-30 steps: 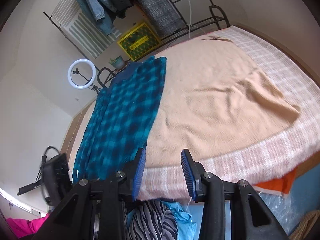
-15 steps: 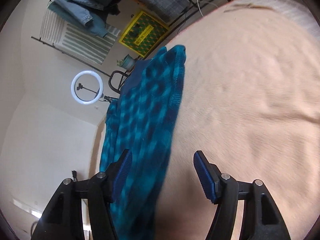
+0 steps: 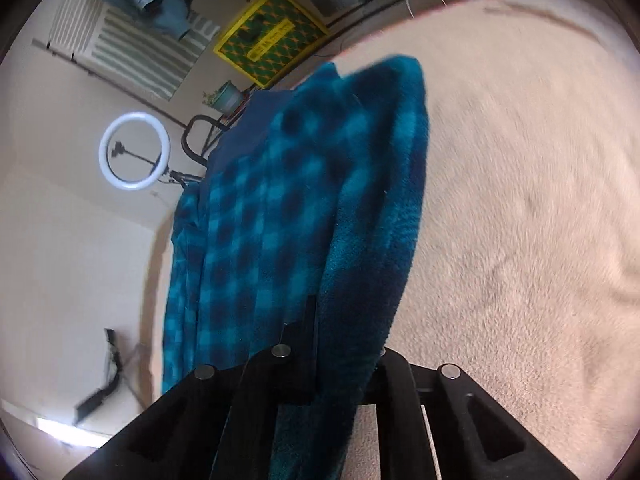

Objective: Fold large clothes

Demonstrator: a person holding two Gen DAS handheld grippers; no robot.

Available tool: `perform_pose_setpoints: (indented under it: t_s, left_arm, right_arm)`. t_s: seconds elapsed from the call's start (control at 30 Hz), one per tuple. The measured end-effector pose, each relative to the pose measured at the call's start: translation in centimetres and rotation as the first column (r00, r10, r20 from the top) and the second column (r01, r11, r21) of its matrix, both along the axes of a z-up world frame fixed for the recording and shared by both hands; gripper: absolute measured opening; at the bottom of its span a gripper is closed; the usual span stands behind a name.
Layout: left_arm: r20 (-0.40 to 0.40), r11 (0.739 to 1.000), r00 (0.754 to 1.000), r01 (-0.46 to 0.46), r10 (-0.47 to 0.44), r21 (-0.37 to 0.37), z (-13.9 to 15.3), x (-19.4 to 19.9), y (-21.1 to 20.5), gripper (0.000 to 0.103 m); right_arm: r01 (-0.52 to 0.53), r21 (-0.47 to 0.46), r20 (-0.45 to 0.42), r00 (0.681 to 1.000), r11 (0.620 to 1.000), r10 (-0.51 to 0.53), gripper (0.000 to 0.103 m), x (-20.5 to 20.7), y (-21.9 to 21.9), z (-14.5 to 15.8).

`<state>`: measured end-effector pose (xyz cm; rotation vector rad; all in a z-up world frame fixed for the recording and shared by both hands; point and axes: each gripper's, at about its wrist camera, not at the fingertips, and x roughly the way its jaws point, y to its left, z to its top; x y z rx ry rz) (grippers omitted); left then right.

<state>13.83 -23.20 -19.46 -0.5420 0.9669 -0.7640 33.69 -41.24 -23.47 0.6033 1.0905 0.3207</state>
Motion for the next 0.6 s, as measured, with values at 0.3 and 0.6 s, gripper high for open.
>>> perform_pose_setpoints:
  t_s: [0.3,0.6]
  left_arm:
    - [-0.055,0.988,0.993,-0.113,0.108,-0.108,-0.8,-1.4,5.4,0.011]
    - [-0.156,0.956,0.958,-0.261,0.240,-0.136,-3.5,-2.7,12.2,0.011]
  right_arm:
    - [-0.150,-0.457,0.075,0.976,0.877,0.206,0.004,0.0,10.5,6.6]
    - [-0.315,-0.763,-0.005,0.876,0.564,0.483,0.004,-1.2,26.3,5.3]
